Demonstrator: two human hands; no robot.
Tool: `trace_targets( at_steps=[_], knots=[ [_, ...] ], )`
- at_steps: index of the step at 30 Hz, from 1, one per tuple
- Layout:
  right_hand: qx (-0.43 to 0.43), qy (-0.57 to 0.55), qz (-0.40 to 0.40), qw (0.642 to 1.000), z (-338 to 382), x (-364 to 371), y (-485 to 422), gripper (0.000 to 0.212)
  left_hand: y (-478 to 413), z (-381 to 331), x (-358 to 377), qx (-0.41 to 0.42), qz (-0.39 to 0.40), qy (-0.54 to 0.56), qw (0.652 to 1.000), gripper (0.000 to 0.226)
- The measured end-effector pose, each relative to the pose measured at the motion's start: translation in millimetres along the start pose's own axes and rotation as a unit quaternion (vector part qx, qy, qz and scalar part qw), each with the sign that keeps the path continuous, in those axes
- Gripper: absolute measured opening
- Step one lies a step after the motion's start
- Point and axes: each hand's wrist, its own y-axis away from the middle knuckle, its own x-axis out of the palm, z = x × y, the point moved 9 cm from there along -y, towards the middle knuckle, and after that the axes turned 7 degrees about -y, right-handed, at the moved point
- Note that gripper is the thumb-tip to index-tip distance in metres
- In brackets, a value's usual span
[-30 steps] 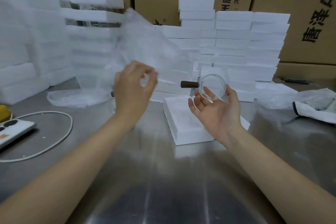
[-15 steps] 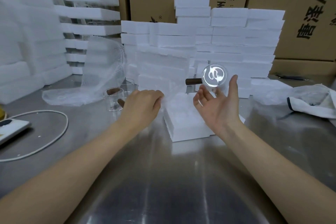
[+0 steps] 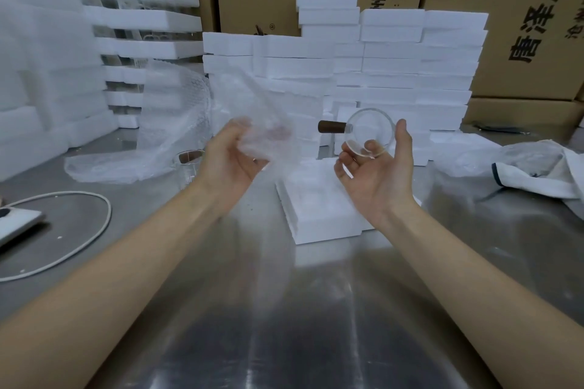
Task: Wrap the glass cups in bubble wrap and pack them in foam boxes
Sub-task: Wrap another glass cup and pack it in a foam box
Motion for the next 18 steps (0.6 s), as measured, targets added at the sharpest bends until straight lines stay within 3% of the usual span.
trace_targets(
  at_steps=[5, 8, 10, 12, 14, 16, 18],
  knots=[
    [0.029, 0.003, 0.038, 0.999, -7, 4, 0, 0.049, 0, -4, 0, -0.063, 0.070, 0.222, 0.971, 0.040],
    [0.038, -0.011, 0.064, 0.997, -12, 11, 3, 0.048, -3, 8, -10, -0.105, 0.026, 0.229, 0.967, 0.012],
    [0.026, -0.038, 0.056, 0.997, -10, 12, 4, 0.048, -3, 14, -20, -0.114, -0.016, 0.143, 0.983, 0.030],
    [0.008, -0.056, 0.035, 0.998, -6, 10, 2, 0.049, -6, 9, -37, -0.071, -0.098, 0.023, 0.992, 0.021],
    [-0.008, -0.053, 0.009, 0.999, -2, 5, 1, 0.050, 0, 1, -51, -0.022, -0.208, -0.039, 0.977, 0.016],
    [-0.017, -0.030, -0.006, 0.999, -1, 1, 0, 0.049, 9, -14, -65, 0.033, -0.311, -0.176, 0.933, 0.022],
    [-0.021, -0.008, -0.008, 1.000, -1, -1, 0, 0.049, 23, -45, -59, 0.157, -0.358, -0.395, 0.831, 0.034]
  ],
)
